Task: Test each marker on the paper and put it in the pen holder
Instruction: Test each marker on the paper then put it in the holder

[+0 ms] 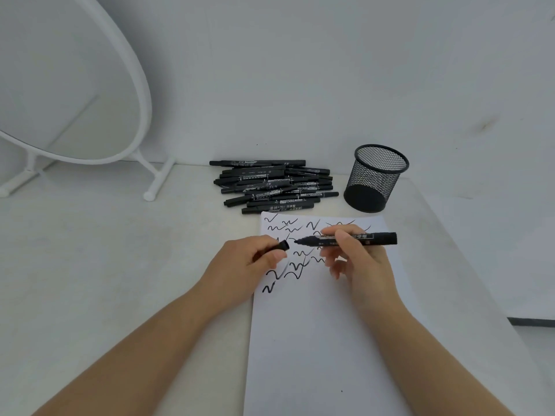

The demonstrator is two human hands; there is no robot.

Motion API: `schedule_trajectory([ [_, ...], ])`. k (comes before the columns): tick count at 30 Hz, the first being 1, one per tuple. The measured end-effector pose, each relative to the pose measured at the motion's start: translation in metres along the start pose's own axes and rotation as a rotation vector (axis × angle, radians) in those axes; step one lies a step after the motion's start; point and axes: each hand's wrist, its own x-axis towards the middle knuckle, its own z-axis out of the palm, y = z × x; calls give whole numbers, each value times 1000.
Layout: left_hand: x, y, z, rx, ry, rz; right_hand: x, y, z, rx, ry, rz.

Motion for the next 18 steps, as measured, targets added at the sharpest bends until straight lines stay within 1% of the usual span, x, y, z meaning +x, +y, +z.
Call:
schedule_trajectory([
  [4,-1,0,1,37,-13,24,4,1,-2,49,27,56],
  [7,-1,0,2,64,-13,54,5,1,-1,26,22,75],
  [12,-3,5,5,142,37,120,1,0,4,-48,-29,54],
  [15,-4,9,4,173,67,138,1,-1,3,-30,-24,54],
  [18,-6,12,3,200,55,178,0,-1,1,-21,-50,39],
])
